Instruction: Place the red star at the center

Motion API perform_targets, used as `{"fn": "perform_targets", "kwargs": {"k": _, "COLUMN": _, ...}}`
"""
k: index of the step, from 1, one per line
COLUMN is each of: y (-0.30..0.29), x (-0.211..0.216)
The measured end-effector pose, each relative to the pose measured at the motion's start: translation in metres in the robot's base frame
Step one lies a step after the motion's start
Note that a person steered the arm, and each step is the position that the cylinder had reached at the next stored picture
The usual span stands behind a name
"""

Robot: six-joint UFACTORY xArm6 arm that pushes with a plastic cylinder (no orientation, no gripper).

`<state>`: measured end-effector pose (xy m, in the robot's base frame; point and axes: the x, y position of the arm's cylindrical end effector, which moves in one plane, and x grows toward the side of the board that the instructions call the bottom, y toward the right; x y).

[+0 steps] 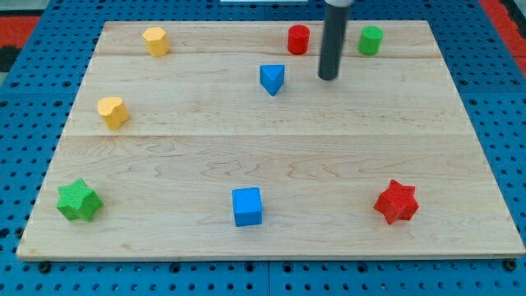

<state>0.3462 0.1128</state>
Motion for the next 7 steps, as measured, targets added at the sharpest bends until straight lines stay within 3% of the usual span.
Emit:
{"fn": "perform_targets", "kwargs": {"k": 2, "y": 0.106, "x": 0.123}}
{"fn": "perform_targets", "kwargs": {"k": 3, "y": 0.085, "x": 0.193}}
{"fn": "perform_targets", "kwargs": {"k": 5, "y": -0.040, "x": 0.215}}
{"fn": "perform_targets", "kwargs": {"k": 6, "y": -0.002, "x": 0.230}}
{"fn": "perform_targets", "kwargs": {"k": 7, "y": -0.022, "x": 0.271}}
